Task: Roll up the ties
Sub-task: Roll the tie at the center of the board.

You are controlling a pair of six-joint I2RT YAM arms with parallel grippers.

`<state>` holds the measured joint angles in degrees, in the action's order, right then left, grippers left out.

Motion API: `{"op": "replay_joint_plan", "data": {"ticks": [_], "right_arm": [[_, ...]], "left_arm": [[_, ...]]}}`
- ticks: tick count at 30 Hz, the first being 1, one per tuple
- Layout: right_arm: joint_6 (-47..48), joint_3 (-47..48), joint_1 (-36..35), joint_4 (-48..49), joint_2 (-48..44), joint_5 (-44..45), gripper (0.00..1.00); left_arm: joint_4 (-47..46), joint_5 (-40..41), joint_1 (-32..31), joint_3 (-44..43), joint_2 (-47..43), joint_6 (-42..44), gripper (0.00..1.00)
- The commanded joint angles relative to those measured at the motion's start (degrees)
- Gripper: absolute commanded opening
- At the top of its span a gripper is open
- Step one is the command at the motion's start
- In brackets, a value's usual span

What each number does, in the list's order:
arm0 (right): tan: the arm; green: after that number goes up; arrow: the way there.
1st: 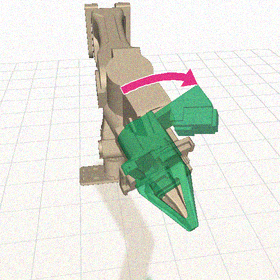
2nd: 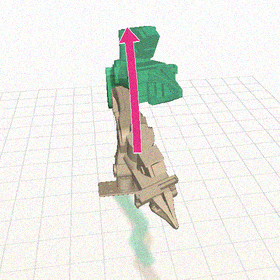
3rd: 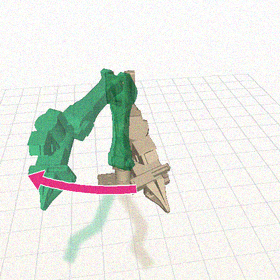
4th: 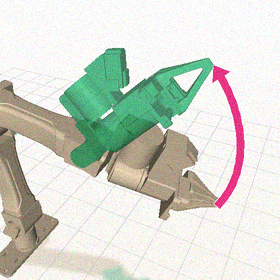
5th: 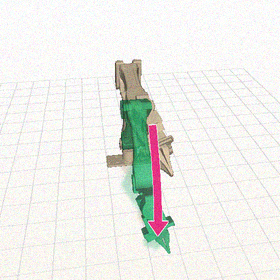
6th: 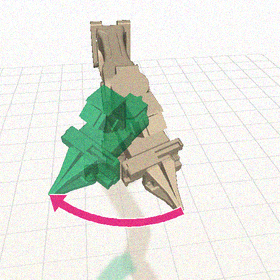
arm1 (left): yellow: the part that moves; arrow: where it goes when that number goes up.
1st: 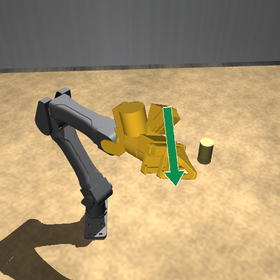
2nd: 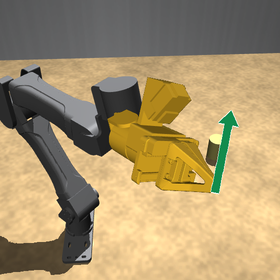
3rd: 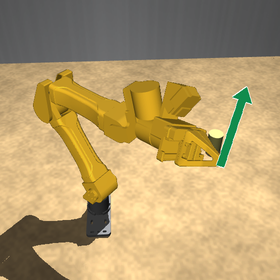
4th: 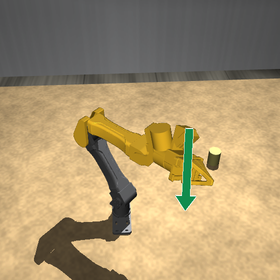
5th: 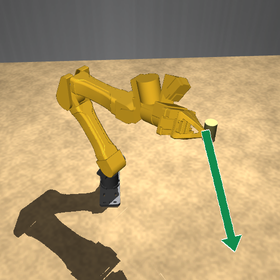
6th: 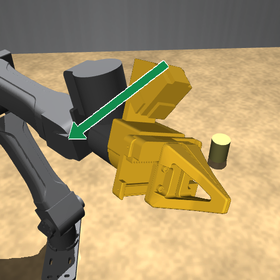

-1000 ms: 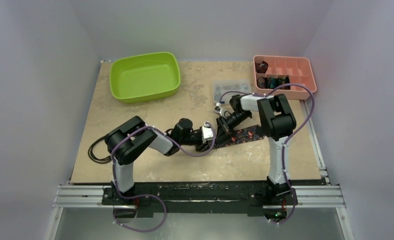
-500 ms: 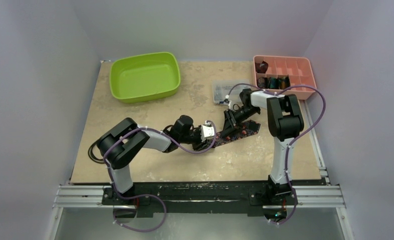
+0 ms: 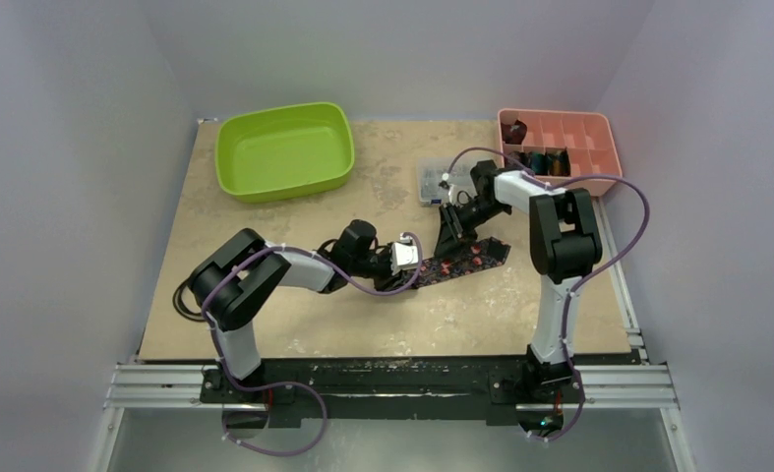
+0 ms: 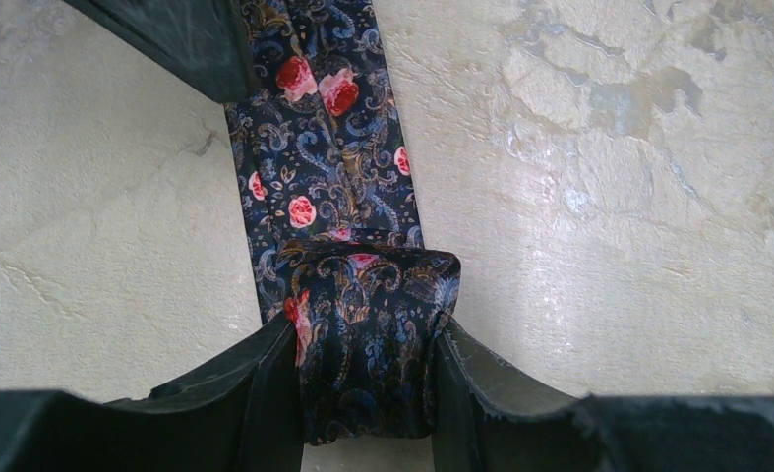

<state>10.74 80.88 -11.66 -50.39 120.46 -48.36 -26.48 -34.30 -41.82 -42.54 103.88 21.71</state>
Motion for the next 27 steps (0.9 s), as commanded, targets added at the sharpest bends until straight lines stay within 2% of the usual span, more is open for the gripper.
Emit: {"op": "replay_joint_plan", "data": {"ticks": [1, 6, 14, 22, 27], "right_arm": [[-1.2, 1.8, 1.6, 2.3, -4.7, 5.4, 0.24], [0.2, 1.8, 1.7, 0.9, -1.5, 15.2, 0.23], [2.7, -0.6, 1.8, -1.0, -1.5, 22.1, 0.21], [4.4, 3.1, 2.3, -5.8, -4.1, 15.7, 0.2], [3.7, 1.8, 5.9, -5.3, -7.2, 18.2, 0.24]], "left_arm": [[6.7, -0.9, 1.2, 0.1, 0.3, 2.8, 0.09], [7.8, -0.5, 1.7, -0.9, 0.7, 3.6, 0.09], [9.5, -0.3, 2.9, -1.9, 0.6, 3.1, 0.09], [10.2, -0.1, 2.9, -2.1, 0.9, 3.4, 0.1], [10.2, 0.0, 2.9, -2.2, 1.0, 3.4, 0.1]]}}
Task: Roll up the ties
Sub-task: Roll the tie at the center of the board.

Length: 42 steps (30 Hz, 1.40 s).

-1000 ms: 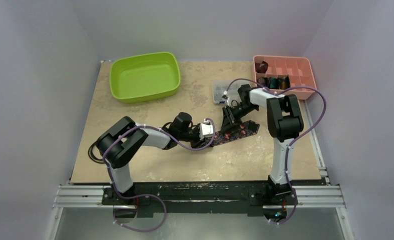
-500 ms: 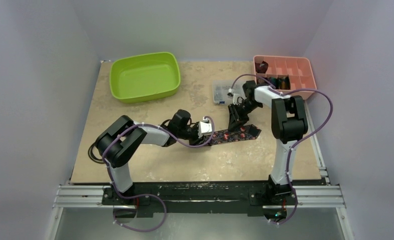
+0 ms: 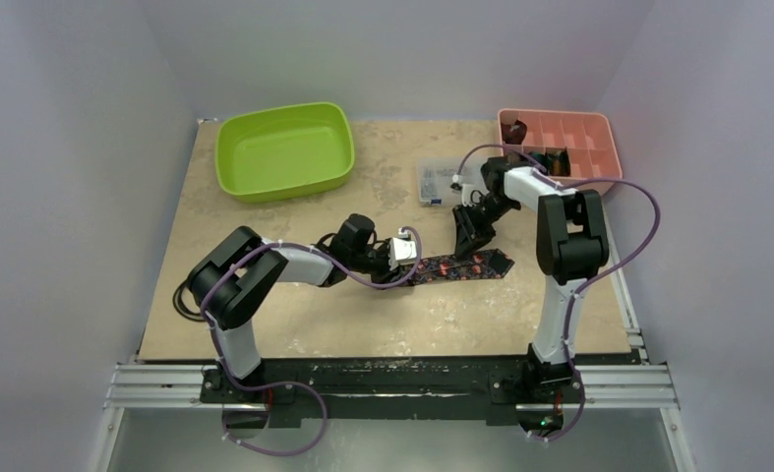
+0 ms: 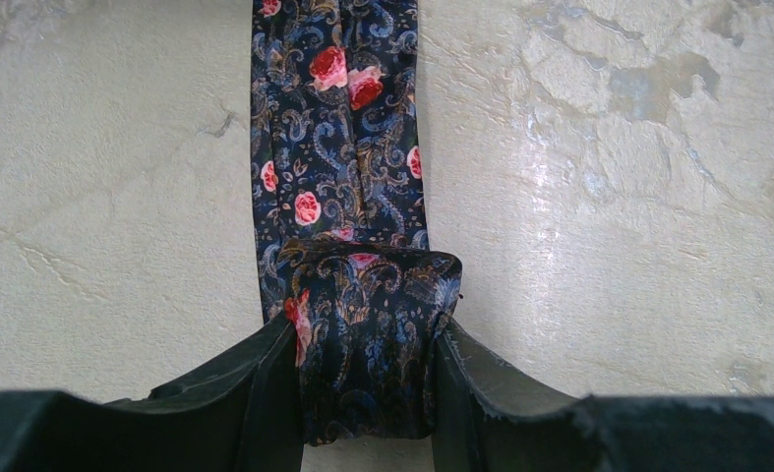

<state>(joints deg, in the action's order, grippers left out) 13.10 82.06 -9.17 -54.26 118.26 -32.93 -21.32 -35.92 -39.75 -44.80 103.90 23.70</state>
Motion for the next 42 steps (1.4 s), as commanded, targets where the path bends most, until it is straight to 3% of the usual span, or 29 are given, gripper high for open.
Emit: {"op": "replay_joint_plan", "data": {"ticks": [1, 4, 8, 14, 28, 34, 37, 42], "right_arm": [[1.2, 0.6, 4.5, -1.8, -5.2, 3.1, 0.24], [1.5, -0.2, 6.2, -2.1, -6.3, 5.4, 0.25], [0.1, -1.5, 6.4, 0.5, -6.7, 9.5, 0.35], [-1.1, -1.1, 6.4, 1.8, -4.3, 12.4, 0.37], [-0.8, -2.4, 5.7, 0.9, -2.1, 5.3, 0.36], [0.0, -1.7, 5.7, 0.0, -4.3, 2.6, 0.16], [0.6, -1.2, 5.7, -1.4, -5.2, 1.3, 0.02], [1.1, -1.6, 5.8, -3.0, -7.5, 0.7, 0.0]], "left_arm": [[5.1, 1.6, 0.8, 0.0, 1.0, 1.6, 0.1], [5.2, 1.6, 0.8, -0.1, 1.0, 1.7, 0.1], [5.2, 1.5, 0.8, -0.2, 1.3, 1.7, 0.1], [5.2, 1.6, 0.8, -0.3, 1.3, 1.5, 0.1], [5.4, 1.9, 0.8, -0.4, 1.4, 1.3, 0.1], [5.5, 2.3, 0.8, -0.2, 1.2, 1.3, 0.1], [5.4, 2.2, 0.8, -0.3, 1.4, 1.1, 0.11], [5.7, 2.3, 0.8, -0.4, 1.3, 1.1, 0.11]]}}
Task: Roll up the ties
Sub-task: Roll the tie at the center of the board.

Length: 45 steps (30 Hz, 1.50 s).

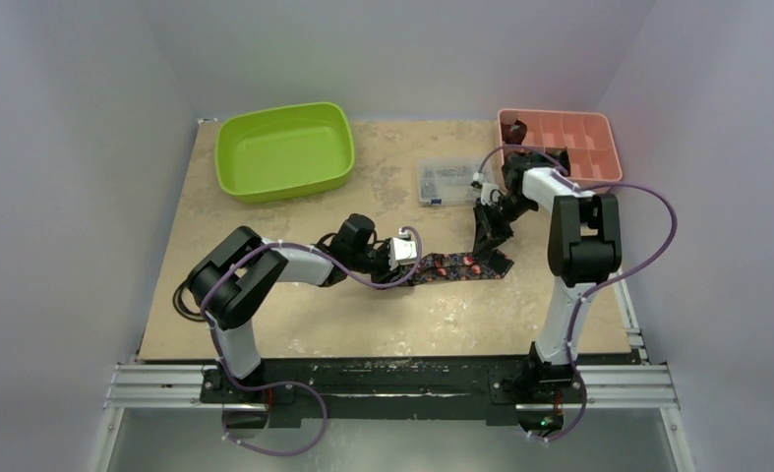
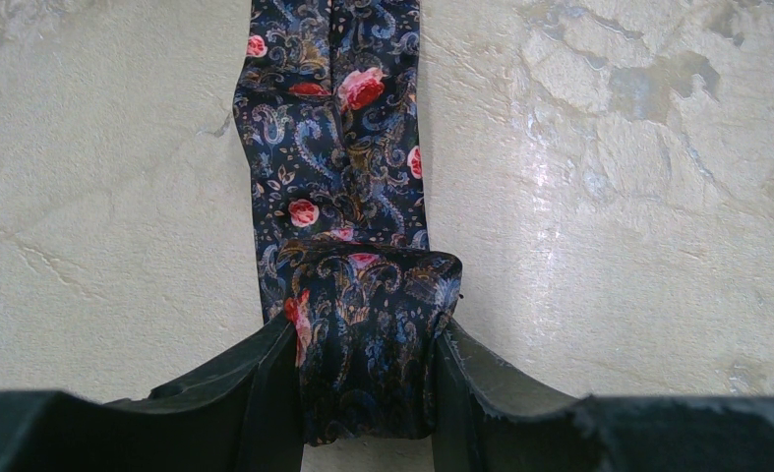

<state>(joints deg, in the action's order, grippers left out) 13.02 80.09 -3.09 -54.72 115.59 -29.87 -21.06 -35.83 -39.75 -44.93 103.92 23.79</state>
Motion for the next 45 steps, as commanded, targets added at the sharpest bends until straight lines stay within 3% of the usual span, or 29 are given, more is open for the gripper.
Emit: {"op": "replay_joint_plan", "data": {"ticks": [1, 12, 19, 30, 38, 45], "right_arm": [[1.6, 0.0, -0.3, -3.1, -5.4, -1.6, 0.0], [4.3, -3.3, 0.6, -5.1, -7.5, 6.5, 0.0], [4.4, -4.4, 0.6, 1.5, -3.1, 14.6, 0.0], [4.2, -7.9, 0.6, 8.9, -0.4, 17.6, 0.0], [4.5, -9.7, 0.6, 10.5, -1.0, 19.5, 0.0], [4.6, -9.1, 0.6, 10.7, -0.8, 19.3, 0.0]], "left_arm": [[5.5, 2.3, 0.8, -0.2, 1.3, 1.0, 0.11], [5.7, 2.4, 0.8, -0.2, 1.3, 1.0, 0.11], [5.8, 2.6, 0.8, -0.4, 1.3, 1.0, 0.11], [8.4, 4.9, 0.8, -1.0, -1.8, -0.9, 0.11], [5.8, 5.2, 0.8, -2.4, -6.7, -10.5, 0.1], [9.8, 8.6, 0.8, -2.2, -3.6, -4.8, 0.11]]}}
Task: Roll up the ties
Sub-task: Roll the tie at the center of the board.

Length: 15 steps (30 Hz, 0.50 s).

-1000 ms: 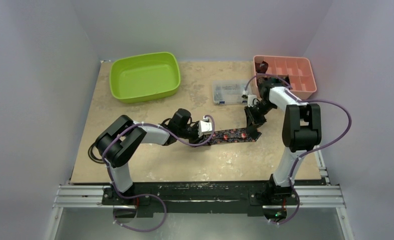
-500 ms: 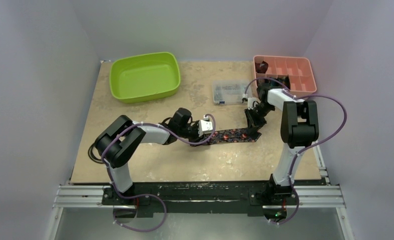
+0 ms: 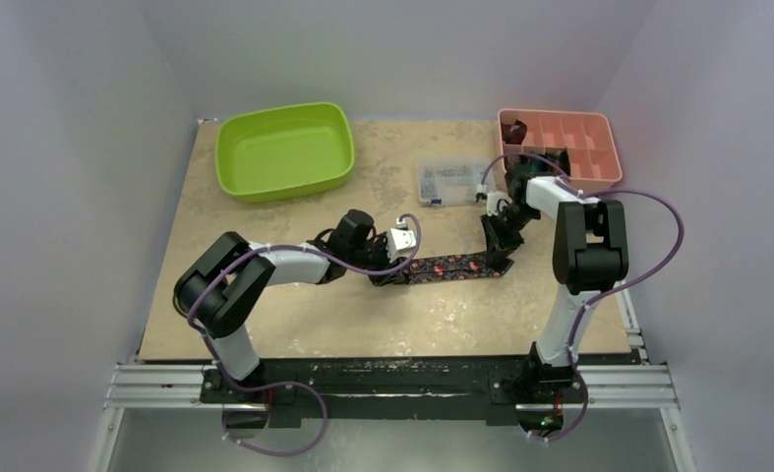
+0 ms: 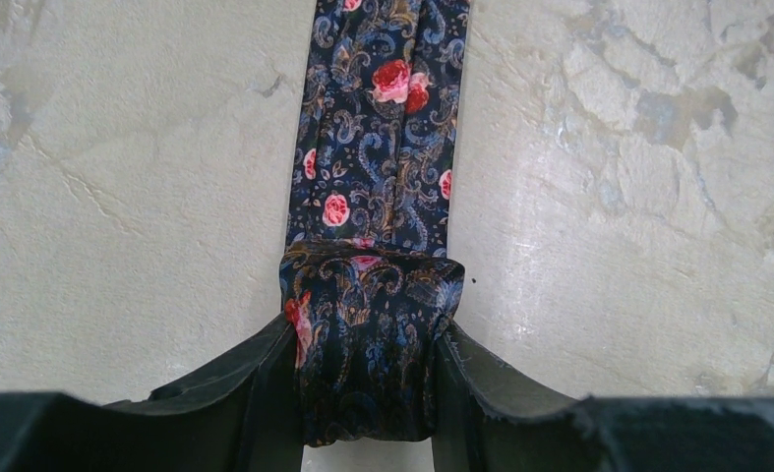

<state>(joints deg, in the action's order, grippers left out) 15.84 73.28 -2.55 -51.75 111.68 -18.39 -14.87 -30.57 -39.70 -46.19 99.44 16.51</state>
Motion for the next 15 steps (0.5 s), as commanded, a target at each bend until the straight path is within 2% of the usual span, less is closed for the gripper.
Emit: {"op": "replay_joint_plan", "data": {"ticks": [1, 6, 8, 11, 15], "right_arm": [[1.8, -1.9, 0.1, 7.5, 3.0, 7.4, 0.0], [2.3, 1.7, 0.1, 3.3, 1.0, 0.7, 0.0], [2.3, 3.1, 0.1, 1.4, -0.4, -5.4, 0.13], [2.0, 5.0, 0.0, -1.2, -3.0, -9.7, 0.35], [2.6, 6.4, 0.0, -4.1, -5.7, -15.1, 0.52]], "left_arm": [[4.3, 3.8, 0.7, -0.8, 1.2, 3.5, 0.11], [8.4, 5.7, 0.1, -2.1, 2.9, 5.5, 0.11], [9.5, 6.2, -0.4, -2.6, 3.6, 5.9, 0.12], [10.6, 6.6, -0.9, -2.9, 4.4, 6.3, 0.13], [10.9, 6.7, -1.1, -2.9, 4.9, 6.4, 0.13]]}}
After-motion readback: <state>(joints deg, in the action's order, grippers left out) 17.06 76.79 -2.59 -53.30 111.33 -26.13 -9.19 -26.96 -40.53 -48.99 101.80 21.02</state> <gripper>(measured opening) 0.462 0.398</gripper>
